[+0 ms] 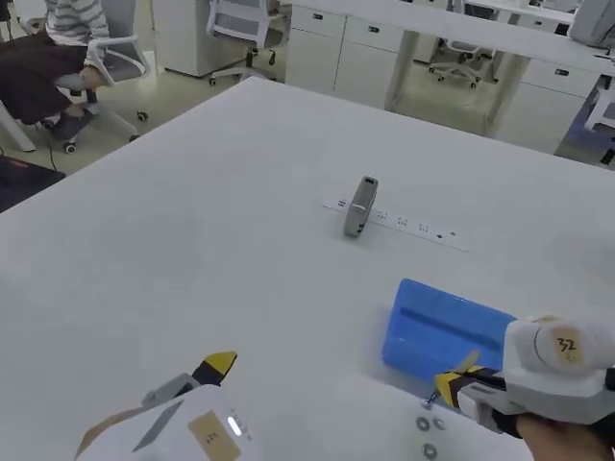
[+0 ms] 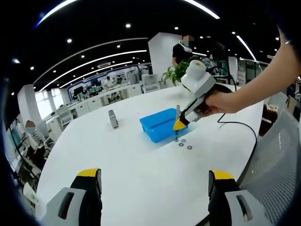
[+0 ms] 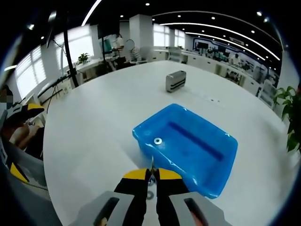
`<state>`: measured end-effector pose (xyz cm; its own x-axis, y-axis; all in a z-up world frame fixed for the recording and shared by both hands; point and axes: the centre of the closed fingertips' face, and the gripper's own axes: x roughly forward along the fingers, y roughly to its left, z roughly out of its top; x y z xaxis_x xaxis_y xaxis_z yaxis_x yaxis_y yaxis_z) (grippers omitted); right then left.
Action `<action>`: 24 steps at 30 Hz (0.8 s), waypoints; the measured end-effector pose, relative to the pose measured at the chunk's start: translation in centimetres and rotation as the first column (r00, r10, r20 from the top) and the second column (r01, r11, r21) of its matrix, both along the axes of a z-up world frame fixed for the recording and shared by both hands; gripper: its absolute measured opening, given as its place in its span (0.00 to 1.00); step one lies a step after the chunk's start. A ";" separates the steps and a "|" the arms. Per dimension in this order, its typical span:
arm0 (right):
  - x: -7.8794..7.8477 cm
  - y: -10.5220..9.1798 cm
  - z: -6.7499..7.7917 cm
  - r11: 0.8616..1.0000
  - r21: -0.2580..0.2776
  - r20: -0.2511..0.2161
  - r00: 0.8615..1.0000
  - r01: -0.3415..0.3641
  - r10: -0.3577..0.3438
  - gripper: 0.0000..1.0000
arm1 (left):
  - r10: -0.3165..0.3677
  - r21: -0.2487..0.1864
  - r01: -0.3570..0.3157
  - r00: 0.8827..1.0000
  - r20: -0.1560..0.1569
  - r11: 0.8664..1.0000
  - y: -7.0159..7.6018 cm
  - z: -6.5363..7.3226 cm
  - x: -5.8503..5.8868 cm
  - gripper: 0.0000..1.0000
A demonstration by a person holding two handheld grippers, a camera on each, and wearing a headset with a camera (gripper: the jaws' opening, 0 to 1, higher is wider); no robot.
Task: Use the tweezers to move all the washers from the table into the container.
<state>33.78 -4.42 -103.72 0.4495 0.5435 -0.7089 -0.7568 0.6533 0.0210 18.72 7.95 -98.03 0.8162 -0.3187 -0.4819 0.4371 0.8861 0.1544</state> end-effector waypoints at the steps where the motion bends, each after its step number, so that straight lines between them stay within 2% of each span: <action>1: 0.0 0.0 0.0 1.000 -0.010 -0.003 1.000 -0.007 0.007 0.02 | 0.000 0.000 0.000 1.000 0.000 1.000 0.0 0.0 0.0 0.96; 5: -0.3 0.2 0.3 0.999 -0.034 0.013 0.999 -0.038 0.038 0.01 | 0.000 0.002 0.000 1.000 0.005 1.000 0.0 0.1 0.0 0.96; 10: -0.7 0.3 1.1 0.998 -0.032 0.017 0.998 -0.053 0.054 0.01 | 0.003 -0.012 -0.003 1.000 0.020 1.000 0.0 0.4 0.1 0.97; 14: -0.8 0.5 2.4 0.999 -0.002 0.026 0.998 -0.052 0.052 0.01 | 0.007 -0.014 -0.007 1.000 0.025 1.000 0.1 0.5 0.1 0.97; 24: -0.2 0.7 4.4 0.998 0.021 0.050 0.997 -0.058 0.057 0.01 | -0.001 -0.018 0.001 1.000 0.024 1.000 0.0 0.5 0.0 0.97</action>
<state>33.53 -3.68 -99.33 0.4507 0.5853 -0.6740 -0.7939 0.6081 -0.0027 18.69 7.92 -97.49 0.8270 -0.3278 -0.4568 0.4345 0.8883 0.1490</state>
